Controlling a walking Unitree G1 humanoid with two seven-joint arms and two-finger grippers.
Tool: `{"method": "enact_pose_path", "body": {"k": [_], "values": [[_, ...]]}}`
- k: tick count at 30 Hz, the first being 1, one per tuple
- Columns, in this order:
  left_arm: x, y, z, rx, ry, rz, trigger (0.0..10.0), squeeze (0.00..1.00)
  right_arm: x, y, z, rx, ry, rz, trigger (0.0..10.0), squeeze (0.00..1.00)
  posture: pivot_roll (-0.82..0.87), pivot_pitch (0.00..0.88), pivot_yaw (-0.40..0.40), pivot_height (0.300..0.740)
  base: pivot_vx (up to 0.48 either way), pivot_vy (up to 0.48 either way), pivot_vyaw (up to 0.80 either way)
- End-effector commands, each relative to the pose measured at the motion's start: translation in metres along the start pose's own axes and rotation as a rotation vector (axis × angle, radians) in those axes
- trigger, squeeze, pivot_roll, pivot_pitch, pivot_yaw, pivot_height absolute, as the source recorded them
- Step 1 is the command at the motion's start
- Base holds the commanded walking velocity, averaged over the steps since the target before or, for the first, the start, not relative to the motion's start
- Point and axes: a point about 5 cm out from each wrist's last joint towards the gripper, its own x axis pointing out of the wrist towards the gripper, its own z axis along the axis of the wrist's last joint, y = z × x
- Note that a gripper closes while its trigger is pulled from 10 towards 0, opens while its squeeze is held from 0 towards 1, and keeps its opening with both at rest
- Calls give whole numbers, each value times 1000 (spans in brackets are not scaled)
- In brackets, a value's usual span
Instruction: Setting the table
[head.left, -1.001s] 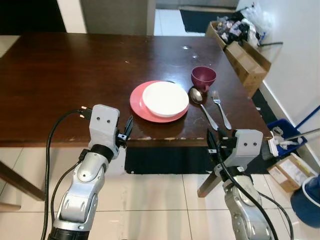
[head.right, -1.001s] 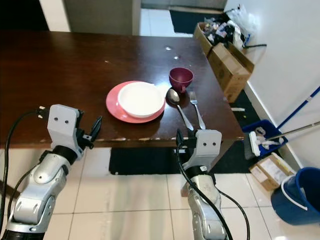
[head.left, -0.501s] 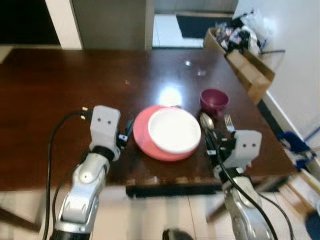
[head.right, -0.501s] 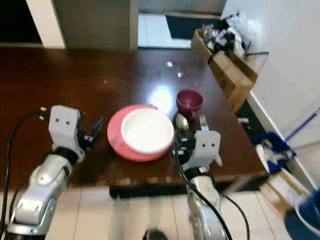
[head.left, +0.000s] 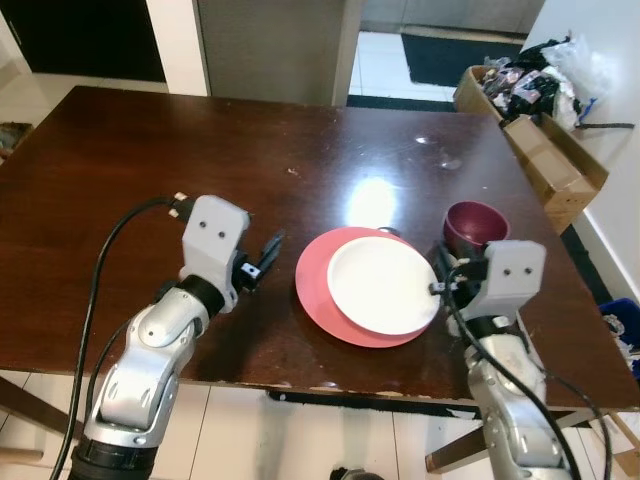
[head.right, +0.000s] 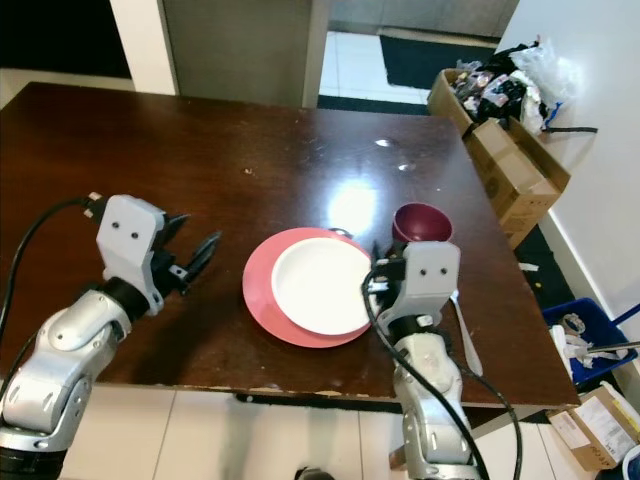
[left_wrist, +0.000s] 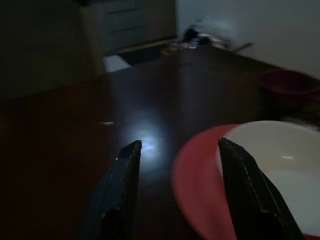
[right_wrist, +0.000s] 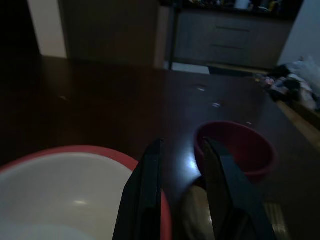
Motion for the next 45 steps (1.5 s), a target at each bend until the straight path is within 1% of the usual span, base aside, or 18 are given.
{"method": "enact_pose_path", "body": {"k": [1,3,4,5,6,7,8,9,14,15,17,18,19,20,21,27,38,45], "values": [[10,-5,2,-19,8,-50,10000,0,2,-12,0,-31,36,-40,10000,0,-119,0,14,740,0,0,0],[15,-6,3,-17,7,-59,10000,0,3,-15,1,-38,49,-44,10000,0,-119,0,14,740,0,0,0],[22,-8,6,-4,-2,-72,10000,278,4,-18,2,-21,59,-31,10000,0,-125,0,18,740,0,0,0],[29,-9,7,15,1,-89,10000,1000,4,-21,1,3,87,-18,10000,608,-127,0,21,740,0,0,0],[33,-11,8,30,4,-102,10000,1000,4,-22,0,21,106,-9,10000,608,-127,0,21,740,0,0,0],[36,-12,9,48,4,-133,10000,1000,5,-24,1,24,108,0,10000,714,-134,0,21,740,0,0,0],[36,-12,9,48,4,-133,10000,1000,5,-24,1,24,108,0,10000,714,-134,0,21,740,0,0,0],[39,-15,10,61,5,-175,10000,1000,4,-29,1,21,124,10,10000,1000,-138,0,27,740,0,0,0],[42,-17,13,78,3,-225,10000,1000,0,-39,-1,59,174,39,10000,1000,-149,0,42,740,0,0,0],[42,-16,14,78,3,-227,10000,420,-1,-41,-1,81,185,46,10000,1000,-149,0,44,740,0,0,0],[42,-14,15,85,6,-223,10000,420,-2,-40,-2,108,199,75,10000,1000,-148,0,45,740,0,0,0],[40,-8,16,98,10,-214,10000,0,-2,-34,-3,187,233,157,10000,980,-138,0,43,740,0,0,0],[40,-8,16,98,10,-214,10000,0,-2,-34,-3,187,233,157,10000,980,-138,0,43,740,0,0,0],[39,-6,17,104,9,-209,10000,0,-2,-31,-3,207,245,194,10000,224,-134,0,41,740,0,0,0],[37,-4,17,106,9,-205,10000,0,-1,-28,-3,240,258,227,10000,0,-130,0,40,740,0,0,0],[32,5,18,124,12,-194,10000,0,3,-13,-5,328,310,372,10000,0,-113,1,34,740,0,0,0],[23,5,19,120,23,-220,10000,0,14,-12,-47,272,550,405,10000,0,-71,21,6,740,0,0,0],[17,6,18,128,39,-245,10000,0,21,-8,-50,412,539,431,10000,0,-65,24,9,740,0,0,0]]}}
